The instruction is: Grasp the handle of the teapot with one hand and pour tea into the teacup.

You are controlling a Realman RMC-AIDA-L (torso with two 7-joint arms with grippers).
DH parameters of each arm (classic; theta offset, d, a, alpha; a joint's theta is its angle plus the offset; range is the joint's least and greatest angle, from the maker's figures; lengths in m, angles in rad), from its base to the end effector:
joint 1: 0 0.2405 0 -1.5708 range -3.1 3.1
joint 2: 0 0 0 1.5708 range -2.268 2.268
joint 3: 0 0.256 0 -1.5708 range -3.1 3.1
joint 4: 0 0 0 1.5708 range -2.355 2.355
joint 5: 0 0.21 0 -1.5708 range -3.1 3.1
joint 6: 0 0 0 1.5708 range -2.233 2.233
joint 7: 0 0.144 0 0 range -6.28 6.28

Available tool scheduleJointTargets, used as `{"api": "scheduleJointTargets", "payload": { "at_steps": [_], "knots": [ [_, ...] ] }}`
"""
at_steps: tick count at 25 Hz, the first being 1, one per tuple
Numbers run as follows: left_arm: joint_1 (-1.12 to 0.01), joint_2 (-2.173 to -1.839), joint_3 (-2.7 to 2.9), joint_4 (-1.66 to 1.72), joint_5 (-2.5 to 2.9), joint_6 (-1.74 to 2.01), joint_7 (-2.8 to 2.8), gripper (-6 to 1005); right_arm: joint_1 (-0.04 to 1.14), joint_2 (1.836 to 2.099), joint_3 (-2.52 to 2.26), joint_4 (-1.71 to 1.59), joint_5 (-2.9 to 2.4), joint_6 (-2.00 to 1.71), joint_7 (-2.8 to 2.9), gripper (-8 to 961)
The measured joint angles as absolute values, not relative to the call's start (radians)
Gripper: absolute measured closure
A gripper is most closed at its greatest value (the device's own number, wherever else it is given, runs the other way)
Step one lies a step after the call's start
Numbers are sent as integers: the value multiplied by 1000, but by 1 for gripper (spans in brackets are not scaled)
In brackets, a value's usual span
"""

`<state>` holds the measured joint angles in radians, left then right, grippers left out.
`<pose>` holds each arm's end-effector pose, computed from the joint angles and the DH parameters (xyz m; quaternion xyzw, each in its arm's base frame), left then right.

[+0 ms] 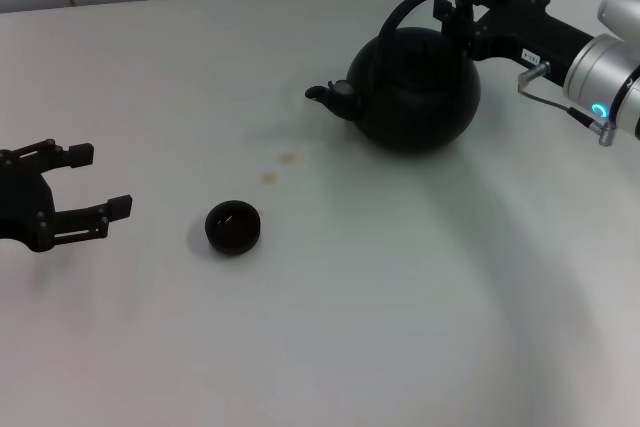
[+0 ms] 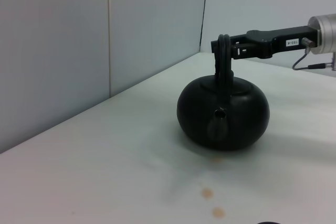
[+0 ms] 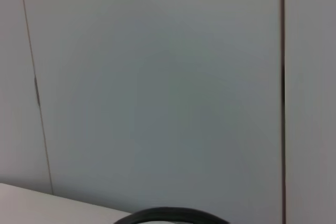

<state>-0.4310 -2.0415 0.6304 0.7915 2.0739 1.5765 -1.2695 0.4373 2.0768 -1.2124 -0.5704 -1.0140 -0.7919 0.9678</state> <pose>-0.3018 0.3158 0.0411 -0.9502 -0.1657 -0.1734 0.1988 0.2867 0.3885 -0.0021 -0.8189 0.2534 0.2594 0.4449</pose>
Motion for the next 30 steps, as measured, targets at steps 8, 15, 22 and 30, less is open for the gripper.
{"api": "scheduleJointTargets", "payload": {
  "at_steps": [8, 15, 22, 30],
  "knots": [
    [-434, -2042, 629, 793, 2056, 1586, -1280, 153, 343, 2082, -1210, -614, -1010, -875, 961, 480],
    [-434, -2046, 629, 795, 2053, 1594, -1281, 153, 304, 2086, -1171, -607, -1006, -972, 898, 480],
    [-423, -2046, 629, 795, 2020, 1621, -1281, 153, 263, 2083, -1133, -594, -1005, -1144, 870, 479],
    [-400, -2038, 628, 793, 1959, 1715, -1275, 153, 291, 2070, -1140, -617, -1151, -1382, 917, 479]
  ]
}}
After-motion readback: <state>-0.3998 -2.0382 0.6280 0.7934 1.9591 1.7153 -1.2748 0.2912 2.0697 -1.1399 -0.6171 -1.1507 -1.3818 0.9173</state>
